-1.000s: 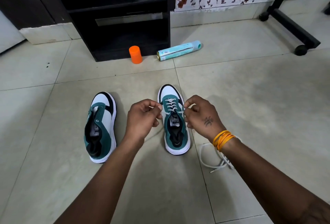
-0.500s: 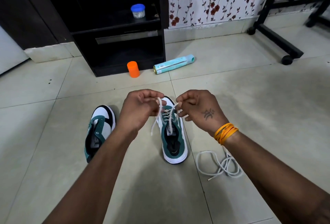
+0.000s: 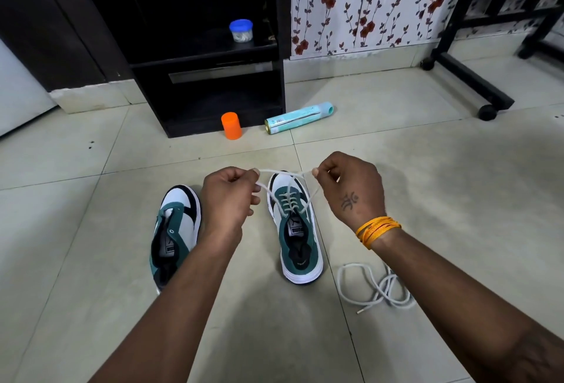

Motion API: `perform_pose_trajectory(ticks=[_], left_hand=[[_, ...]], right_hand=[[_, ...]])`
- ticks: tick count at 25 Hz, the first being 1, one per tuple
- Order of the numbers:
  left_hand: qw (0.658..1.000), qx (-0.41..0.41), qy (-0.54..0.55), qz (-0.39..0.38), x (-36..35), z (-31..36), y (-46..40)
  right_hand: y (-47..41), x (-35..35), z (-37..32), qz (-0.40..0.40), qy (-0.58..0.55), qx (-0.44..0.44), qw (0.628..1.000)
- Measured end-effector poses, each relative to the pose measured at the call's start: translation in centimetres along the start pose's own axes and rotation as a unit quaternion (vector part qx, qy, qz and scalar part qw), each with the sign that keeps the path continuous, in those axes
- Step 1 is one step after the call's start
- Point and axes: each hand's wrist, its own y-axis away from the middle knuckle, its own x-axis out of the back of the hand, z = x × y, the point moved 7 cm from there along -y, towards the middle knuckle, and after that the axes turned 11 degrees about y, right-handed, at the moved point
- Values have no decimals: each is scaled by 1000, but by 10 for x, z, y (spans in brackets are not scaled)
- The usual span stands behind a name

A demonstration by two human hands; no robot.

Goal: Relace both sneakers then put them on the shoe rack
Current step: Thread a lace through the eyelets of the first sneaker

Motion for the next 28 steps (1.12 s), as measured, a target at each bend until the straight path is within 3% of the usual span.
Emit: perform_pose_trajectory(ticks=[5,12,15,19,25,28], left_hand=[[990,81,109,-40,-11,-6,6],[979,84,181,-44,-29,4,16],[986,49,145,-63,-36,12,21],[988,15,101,-118,-40,13,20],[967,13,-98,-234,-49,-12,9],[951,-106,-217,-192,-45,-10,7]], right_hand=[[-5,-16,5,-46,-190,-104,975],[9,-39,-26,-130,-204,-7,970],[13,-46,-34,-169,-199,26,965],[13,-44,-36,-158,-229,38,960],[10,-44,-27,-168,-258,17,951],[11,-45,-20,-164,-314,-50,934]])
